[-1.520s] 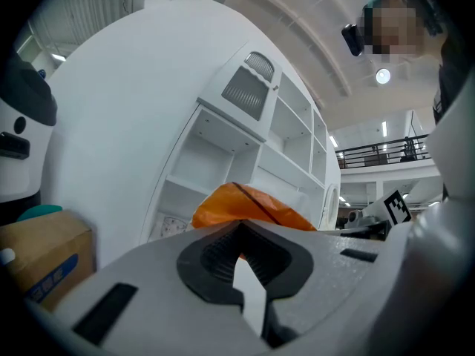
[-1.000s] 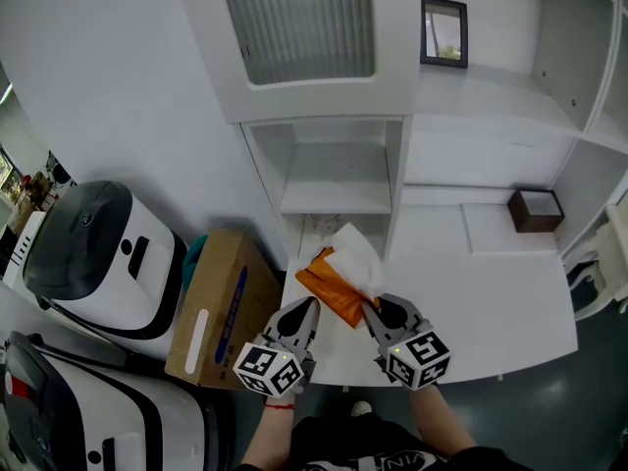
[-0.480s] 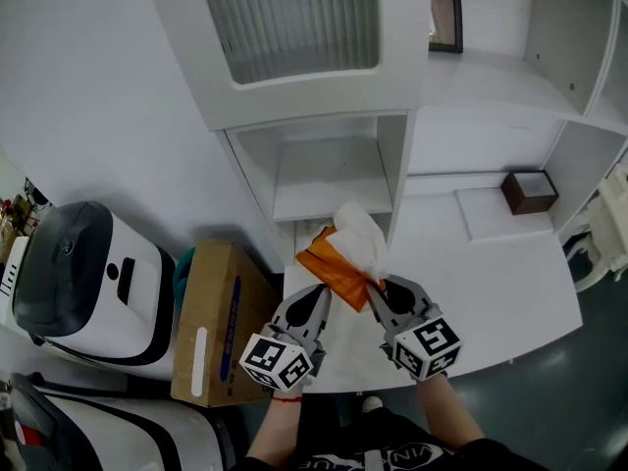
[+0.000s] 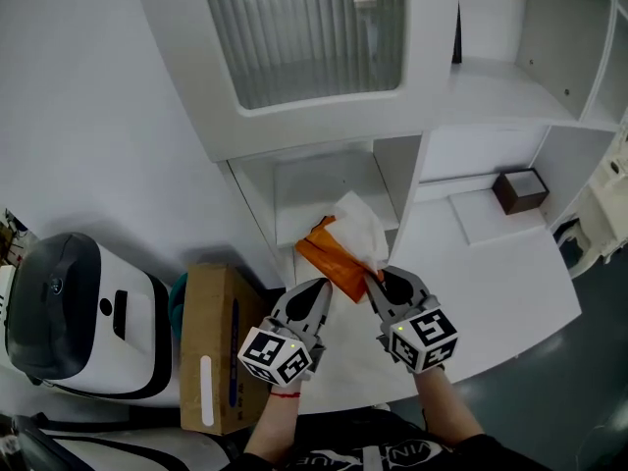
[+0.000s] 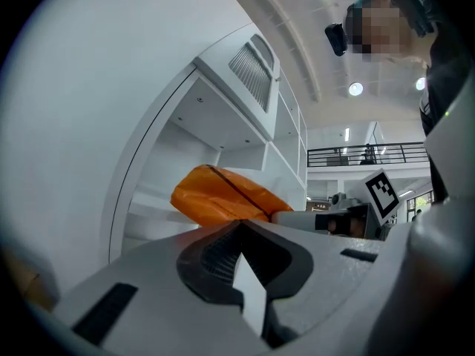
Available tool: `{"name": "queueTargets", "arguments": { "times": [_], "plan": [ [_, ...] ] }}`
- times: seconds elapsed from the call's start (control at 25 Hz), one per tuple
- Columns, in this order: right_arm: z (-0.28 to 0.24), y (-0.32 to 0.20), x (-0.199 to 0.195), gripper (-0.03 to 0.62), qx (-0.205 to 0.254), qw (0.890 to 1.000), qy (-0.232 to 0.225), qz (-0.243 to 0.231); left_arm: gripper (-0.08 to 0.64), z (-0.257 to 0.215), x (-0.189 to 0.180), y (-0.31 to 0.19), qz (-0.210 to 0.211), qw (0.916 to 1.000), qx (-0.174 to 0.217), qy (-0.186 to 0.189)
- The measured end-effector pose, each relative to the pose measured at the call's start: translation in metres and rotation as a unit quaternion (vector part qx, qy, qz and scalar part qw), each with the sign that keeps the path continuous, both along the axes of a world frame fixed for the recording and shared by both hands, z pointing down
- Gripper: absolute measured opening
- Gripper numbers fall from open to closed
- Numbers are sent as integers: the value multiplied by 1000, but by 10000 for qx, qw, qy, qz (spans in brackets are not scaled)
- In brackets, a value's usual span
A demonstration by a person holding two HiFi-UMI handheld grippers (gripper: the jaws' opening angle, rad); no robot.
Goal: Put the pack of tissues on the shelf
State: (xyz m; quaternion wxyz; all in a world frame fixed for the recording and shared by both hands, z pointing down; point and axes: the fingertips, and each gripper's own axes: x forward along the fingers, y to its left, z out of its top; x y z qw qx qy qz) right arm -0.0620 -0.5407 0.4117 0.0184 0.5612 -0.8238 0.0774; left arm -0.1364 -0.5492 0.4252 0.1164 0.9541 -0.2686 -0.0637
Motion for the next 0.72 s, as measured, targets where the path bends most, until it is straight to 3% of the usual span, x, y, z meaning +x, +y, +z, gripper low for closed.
{"name": "queueTargets", "arguments": {
  "times": [0.72],
  "plan": [
    [-9,-54,-2,26,-204,9990,182,342,6,-5,-8,-35,80,9999,67,33]
  ]
}}
